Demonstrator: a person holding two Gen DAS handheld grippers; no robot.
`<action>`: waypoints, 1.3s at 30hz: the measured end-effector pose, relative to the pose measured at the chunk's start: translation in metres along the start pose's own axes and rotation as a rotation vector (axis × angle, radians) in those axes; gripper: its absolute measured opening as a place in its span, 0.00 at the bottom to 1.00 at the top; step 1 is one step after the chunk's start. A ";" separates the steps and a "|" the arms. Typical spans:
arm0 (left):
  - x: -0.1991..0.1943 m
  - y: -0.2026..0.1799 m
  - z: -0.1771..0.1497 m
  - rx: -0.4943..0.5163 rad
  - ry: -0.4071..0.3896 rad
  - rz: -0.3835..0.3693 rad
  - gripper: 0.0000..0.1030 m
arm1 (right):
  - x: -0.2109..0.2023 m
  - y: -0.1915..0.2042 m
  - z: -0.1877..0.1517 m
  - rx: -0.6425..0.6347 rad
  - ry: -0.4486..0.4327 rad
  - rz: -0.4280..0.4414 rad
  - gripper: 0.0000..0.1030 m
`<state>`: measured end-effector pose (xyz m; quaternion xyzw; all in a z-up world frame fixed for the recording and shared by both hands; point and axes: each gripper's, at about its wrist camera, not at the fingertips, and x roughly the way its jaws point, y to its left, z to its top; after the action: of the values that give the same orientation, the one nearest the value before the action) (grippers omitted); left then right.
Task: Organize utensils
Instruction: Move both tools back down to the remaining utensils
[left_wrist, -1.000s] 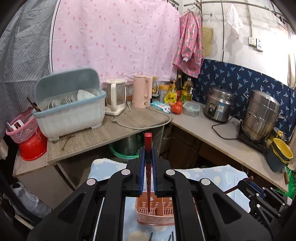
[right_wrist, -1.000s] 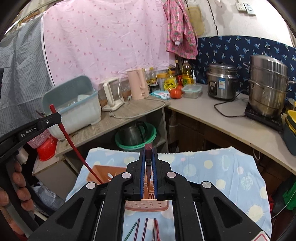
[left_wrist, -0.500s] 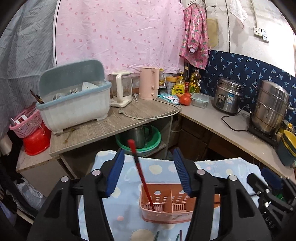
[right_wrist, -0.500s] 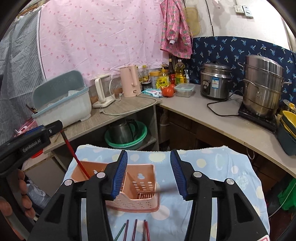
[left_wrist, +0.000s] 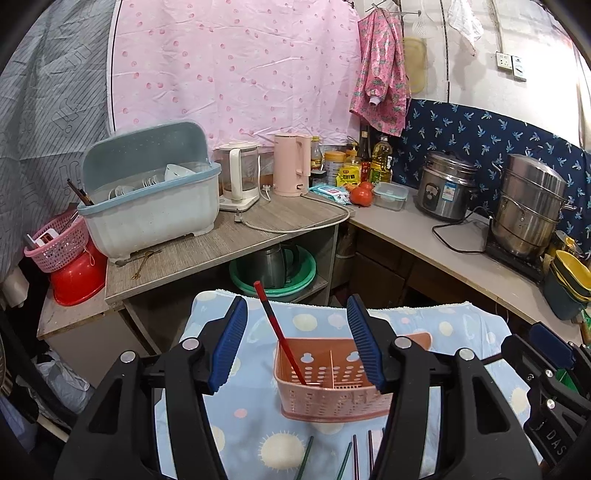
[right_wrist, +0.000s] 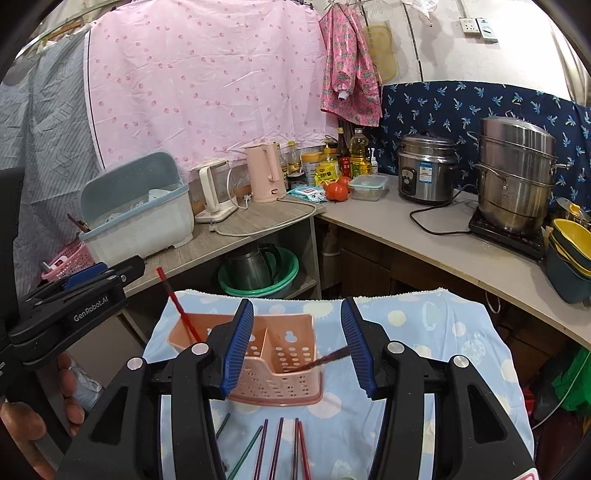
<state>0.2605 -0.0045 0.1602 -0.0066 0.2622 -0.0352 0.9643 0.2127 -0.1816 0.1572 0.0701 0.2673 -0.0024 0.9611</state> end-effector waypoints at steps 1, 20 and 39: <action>-0.004 0.000 -0.002 -0.001 -0.001 0.002 0.52 | -0.004 0.000 -0.002 0.001 -0.001 0.001 0.47; -0.061 0.007 -0.109 -0.004 0.144 -0.044 0.52 | -0.072 -0.013 -0.109 0.031 0.137 -0.002 0.47; -0.064 0.014 -0.228 -0.005 0.345 -0.047 0.52 | -0.071 -0.026 -0.227 0.011 0.368 -0.024 0.40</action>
<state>0.0905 0.0153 -0.0048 -0.0089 0.4235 -0.0579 0.9040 0.0344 -0.1792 -0.0018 0.0715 0.4396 -0.0026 0.8953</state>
